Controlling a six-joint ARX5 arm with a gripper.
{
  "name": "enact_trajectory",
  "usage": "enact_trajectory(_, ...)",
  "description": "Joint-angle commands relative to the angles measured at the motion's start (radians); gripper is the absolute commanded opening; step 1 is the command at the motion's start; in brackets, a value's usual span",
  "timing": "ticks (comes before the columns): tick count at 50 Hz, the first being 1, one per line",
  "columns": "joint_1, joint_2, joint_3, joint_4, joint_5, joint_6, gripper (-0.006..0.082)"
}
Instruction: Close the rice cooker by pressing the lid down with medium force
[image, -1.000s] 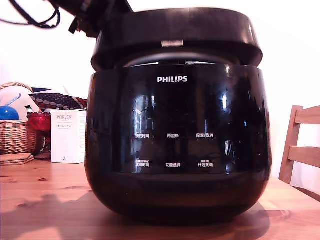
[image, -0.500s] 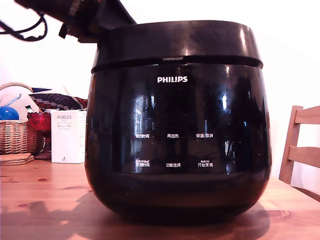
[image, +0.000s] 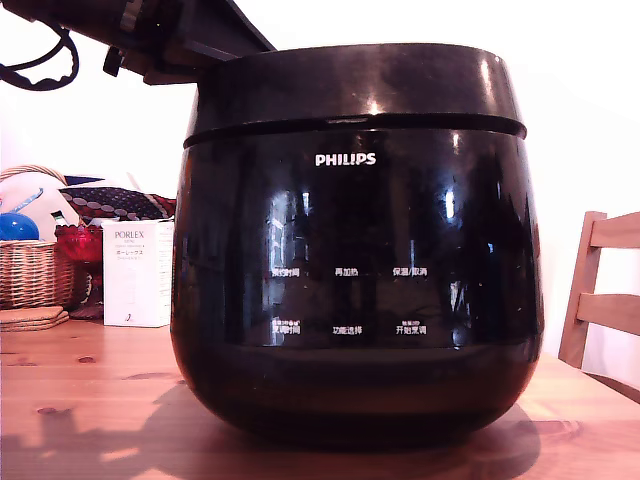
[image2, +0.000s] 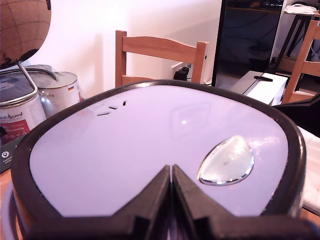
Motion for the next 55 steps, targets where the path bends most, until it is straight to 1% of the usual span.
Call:
enact_trajectory(1, -0.019, 0.017, -0.064, -0.023, 0.002, -0.003, -0.0024)
enact_trajectory(10, -0.038, 0.017, -0.100, -0.027, -0.011, -0.004, -0.0024)
enact_trajectory(24, -0.040, 0.018, -0.148, -0.065, -0.022, -0.011, -0.0024)
enact_trajectory(35, -0.040, 0.033, -0.151, -0.113, -0.027, -0.010, -0.0024)
enact_trajectory(42, -0.040, 0.043, -0.151, -0.166, -0.048, -0.001, -0.0024)
enact_trajectory(55, -0.040, 0.044, -0.153, -0.193, -0.065, 0.024, -0.0024)
